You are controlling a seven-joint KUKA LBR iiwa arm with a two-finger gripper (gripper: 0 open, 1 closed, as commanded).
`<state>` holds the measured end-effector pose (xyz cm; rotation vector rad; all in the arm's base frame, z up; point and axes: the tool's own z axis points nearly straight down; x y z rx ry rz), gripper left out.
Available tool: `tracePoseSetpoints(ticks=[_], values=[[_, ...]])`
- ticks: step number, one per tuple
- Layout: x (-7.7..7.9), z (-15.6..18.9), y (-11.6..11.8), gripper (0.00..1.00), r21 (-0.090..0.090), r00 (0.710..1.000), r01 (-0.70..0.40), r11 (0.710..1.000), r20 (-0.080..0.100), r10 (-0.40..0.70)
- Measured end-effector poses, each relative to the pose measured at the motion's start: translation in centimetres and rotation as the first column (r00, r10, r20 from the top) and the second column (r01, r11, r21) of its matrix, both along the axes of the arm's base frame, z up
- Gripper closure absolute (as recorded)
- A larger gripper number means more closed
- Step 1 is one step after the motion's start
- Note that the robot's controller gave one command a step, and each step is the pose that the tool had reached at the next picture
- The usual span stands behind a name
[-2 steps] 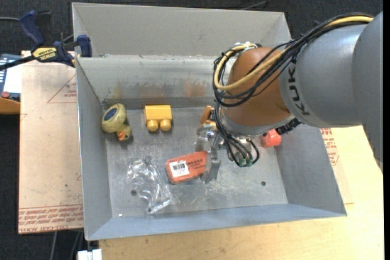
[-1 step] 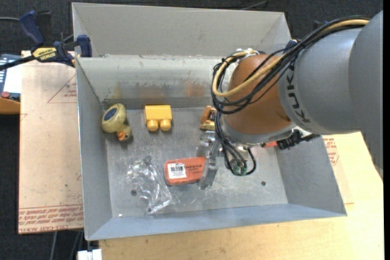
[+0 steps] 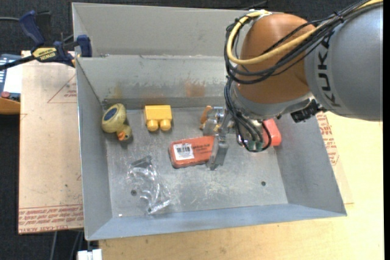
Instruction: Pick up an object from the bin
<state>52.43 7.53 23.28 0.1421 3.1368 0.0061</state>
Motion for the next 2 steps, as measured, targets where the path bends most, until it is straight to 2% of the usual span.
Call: tracePoseSetpoints(ticks=[1,2], values=[[-1.4,-5.6,-0.2,1.0,0.0,0.999,0.037,0.999,-0.003,-0.037],[-1.0,-4.1,0.7,1.0,0.001,0.999,0.042,0.999,0.004,-0.042]])
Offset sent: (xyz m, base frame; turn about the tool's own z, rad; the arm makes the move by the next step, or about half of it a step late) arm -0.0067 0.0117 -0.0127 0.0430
